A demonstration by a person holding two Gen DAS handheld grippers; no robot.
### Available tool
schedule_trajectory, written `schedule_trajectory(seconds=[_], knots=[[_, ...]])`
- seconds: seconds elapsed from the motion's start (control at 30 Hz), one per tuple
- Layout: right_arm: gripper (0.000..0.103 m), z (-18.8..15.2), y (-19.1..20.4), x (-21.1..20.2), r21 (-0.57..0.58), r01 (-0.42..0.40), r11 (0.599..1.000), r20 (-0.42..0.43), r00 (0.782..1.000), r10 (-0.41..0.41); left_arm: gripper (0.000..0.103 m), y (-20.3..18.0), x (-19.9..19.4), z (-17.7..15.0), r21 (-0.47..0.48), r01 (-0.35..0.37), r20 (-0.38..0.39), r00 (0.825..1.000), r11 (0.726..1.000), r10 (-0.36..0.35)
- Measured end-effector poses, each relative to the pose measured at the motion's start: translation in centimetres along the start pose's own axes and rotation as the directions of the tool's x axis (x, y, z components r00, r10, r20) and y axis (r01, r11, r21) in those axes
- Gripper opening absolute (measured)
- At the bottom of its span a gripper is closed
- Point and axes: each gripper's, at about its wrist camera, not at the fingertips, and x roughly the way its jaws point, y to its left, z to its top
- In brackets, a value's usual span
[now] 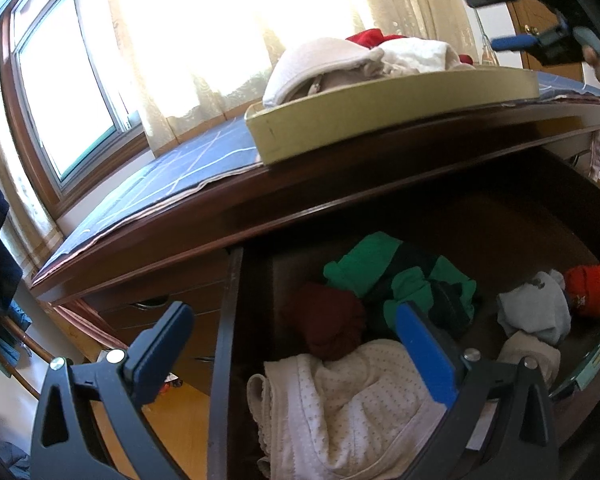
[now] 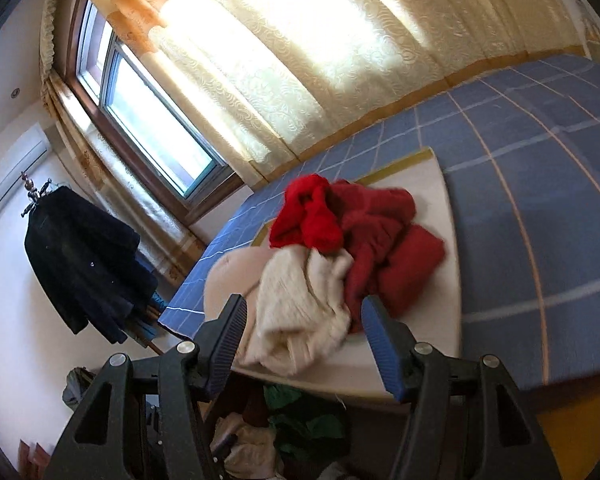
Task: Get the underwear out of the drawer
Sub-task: 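Move the open right gripper back over the drawer toward the remaining clothes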
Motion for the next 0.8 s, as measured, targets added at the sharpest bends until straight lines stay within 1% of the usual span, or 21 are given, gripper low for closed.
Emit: schedule_trajectory(seconds=[0.1,0.17,0.27,0.37,0.57,0.7,0.8], knots=[[0.062,-1.9,-1.1,-1.0,0.037,-0.003,0.999,0.005,1.0,0.003,0.103,0.0,0.0,0.0,0.001,-0.002,0.002,1.0,1.0,0.002],[0.062,-2.8,-1.5,-2.3,0.045,-0.031,0.998,0.05,0.998,0.029,0.103,-0.1,0.1,0.0,0.0,-0.002,0.002,1.0,1.0,0.002],[0.064,-4.0,-2.0,-3.9,0.072,-0.007,0.997,0.078,0.997,0.002,0.103,-0.2,0.1,-0.1,0.001,-0.006,0.003,1.0,1.0,0.006],[0.064,-5.2,-2.4,-5.3,0.08,-0.01,0.997,0.106,0.994,0.001,0.103,-0.2,0.0,-0.1,0.001,-0.007,0.006,1.0,1.0,0.007],[0.064,-7.7,-2.6,-7.2,0.062,0.044,0.997,0.142,0.989,-0.052,0.103,-0.1,-0.1,-0.2,0.002,-0.014,0.007,1.0,1.0,0.014],[0.064,-9.9,-2.2,-7.5,0.03,0.128,0.991,0.178,0.975,-0.131,0.103,-0.2,-0.1,-0.2,0.004,-0.02,0.007,1.0,1.0,0.02],[0.064,-11.5,-2.4,-7.3,0.028,0.136,0.99,0.149,0.979,-0.139,0.103,-0.2,-0.1,-0.1,0.005,-0.02,0.008,1.0,1.0,0.02]])
